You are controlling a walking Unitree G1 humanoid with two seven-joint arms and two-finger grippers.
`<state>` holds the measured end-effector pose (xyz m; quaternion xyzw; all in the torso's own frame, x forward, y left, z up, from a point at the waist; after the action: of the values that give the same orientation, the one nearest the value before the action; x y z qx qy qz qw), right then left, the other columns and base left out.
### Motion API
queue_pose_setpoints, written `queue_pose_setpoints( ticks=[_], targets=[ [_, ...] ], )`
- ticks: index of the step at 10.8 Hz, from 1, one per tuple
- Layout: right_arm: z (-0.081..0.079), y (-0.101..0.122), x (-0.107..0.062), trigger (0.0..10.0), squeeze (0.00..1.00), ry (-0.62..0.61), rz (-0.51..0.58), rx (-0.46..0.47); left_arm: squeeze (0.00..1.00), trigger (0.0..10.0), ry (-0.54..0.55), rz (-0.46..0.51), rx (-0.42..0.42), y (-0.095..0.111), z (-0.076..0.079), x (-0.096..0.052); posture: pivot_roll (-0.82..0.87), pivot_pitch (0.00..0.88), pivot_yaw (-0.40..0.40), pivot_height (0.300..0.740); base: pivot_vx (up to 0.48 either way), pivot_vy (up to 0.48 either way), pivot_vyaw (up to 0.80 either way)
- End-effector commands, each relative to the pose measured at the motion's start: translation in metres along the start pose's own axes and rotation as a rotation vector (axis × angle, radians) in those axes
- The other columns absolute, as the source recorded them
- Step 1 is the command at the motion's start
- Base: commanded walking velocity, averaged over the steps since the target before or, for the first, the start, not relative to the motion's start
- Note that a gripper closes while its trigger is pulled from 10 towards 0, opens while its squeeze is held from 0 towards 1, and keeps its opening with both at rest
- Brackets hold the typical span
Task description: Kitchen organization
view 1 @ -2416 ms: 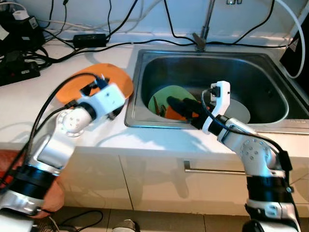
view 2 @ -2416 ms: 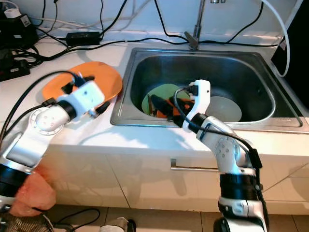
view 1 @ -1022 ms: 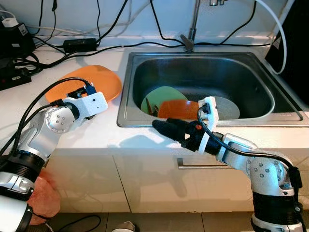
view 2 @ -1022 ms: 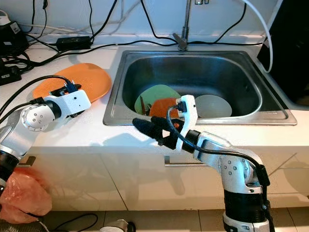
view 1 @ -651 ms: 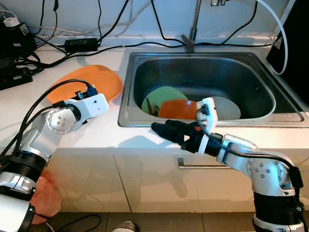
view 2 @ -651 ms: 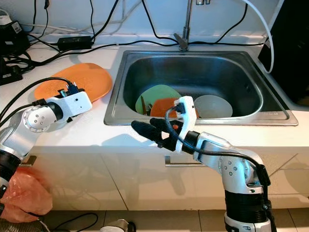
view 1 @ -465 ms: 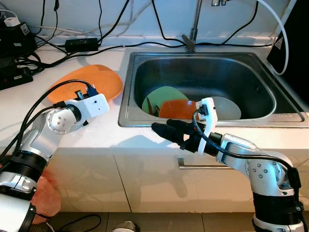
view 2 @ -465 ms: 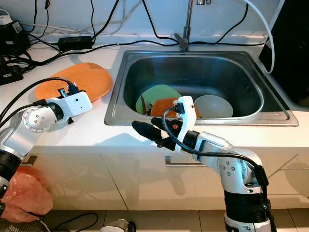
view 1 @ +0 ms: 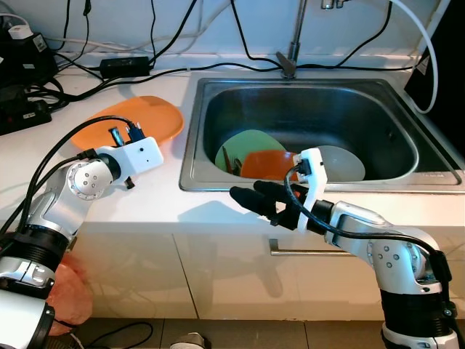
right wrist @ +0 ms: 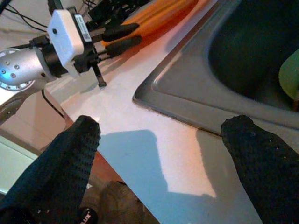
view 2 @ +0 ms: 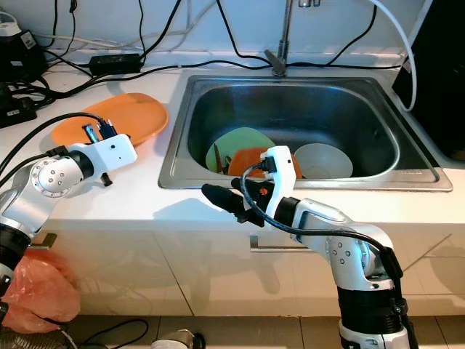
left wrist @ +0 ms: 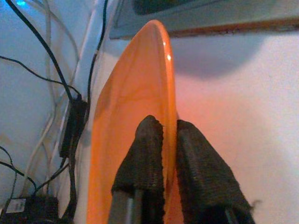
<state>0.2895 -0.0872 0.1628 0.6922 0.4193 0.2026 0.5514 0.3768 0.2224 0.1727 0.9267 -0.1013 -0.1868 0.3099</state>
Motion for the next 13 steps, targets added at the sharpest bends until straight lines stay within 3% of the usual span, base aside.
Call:
queue_pose_setpoints(
  ticks=[1,4,6,8,9,10,13],
  targets=[
    [0.003,0.001,0.0,10.0,0.0,-0.022,0.0,-0.009,0.0,0.0,-0.012,-0.003,-0.004,-0.003,0.008,0.002,0.21,0.049,0.022,0.74,0.0,0.0,0.0],
    [0.004,0.006,0.003,10.0,0.0,-0.023,0.028,0.02,0.0,0.0,0.18,0.111,0.082,0.013,-0.005,0.0,0.22,0.044,0.016,0.74,0.0,0.0,0.0],
    [0.009,0.006,0.003,10.0,0.0,-0.046,0.034,0.038,0.0,0.0,0.238,0.162,0.111,0.018,-0.003,-0.002,0.22,0.041,0.014,0.74,0.0,0.0,0.0],
    [0.011,0.006,0.004,10.0,0.0,-0.053,0.036,0.042,0.0,0.0,0.302,0.284,0.183,0.037,-0.001,-0.006,0.22,0.038,0.013,0.74,0.0,0.0,0.0],
    [0.016,0.013,0.004,10.0,0.0,-0.074,0.07,0.055,0.0,0.0,0.307,0.356,0.227,0.046,0.007,-0.009,0.22,0.035,0.015,0.74,0.0,0.0,0.0],
    [0.027,0.033,0.002,10.0,0.0,-0.113,0.174,0.119,0.0,0.0,0.298,0.47,0.271,0.061,0.024,-0.015,0.22,0.037,0.013,0.74,0.0,0.0,0.0],
    [0.047,0.06,-0.004,10.0,0.0,-0.196,0.296,0.121,0.0,0.0,0.305,0.588,0.294,0.073,0.034,-0.022,0.22,0.038,0.011,0.74,0.0,0.0,0.0]
  ],
)
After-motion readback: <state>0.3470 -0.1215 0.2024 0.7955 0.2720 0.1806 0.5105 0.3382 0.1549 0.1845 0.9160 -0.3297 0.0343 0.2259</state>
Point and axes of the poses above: a point about 5 cm out from each wrist's last joint towards the gripper, its own x axis pointing out of the wrist towards the gripper, its own y axis along the axis of the wrist's last joint, z = x × y, the point moved 2 cm from there along x, pointing out of the wrist towards the gripper, and after that the axes turned 13 degrees about -x, right-handed, at the moved point
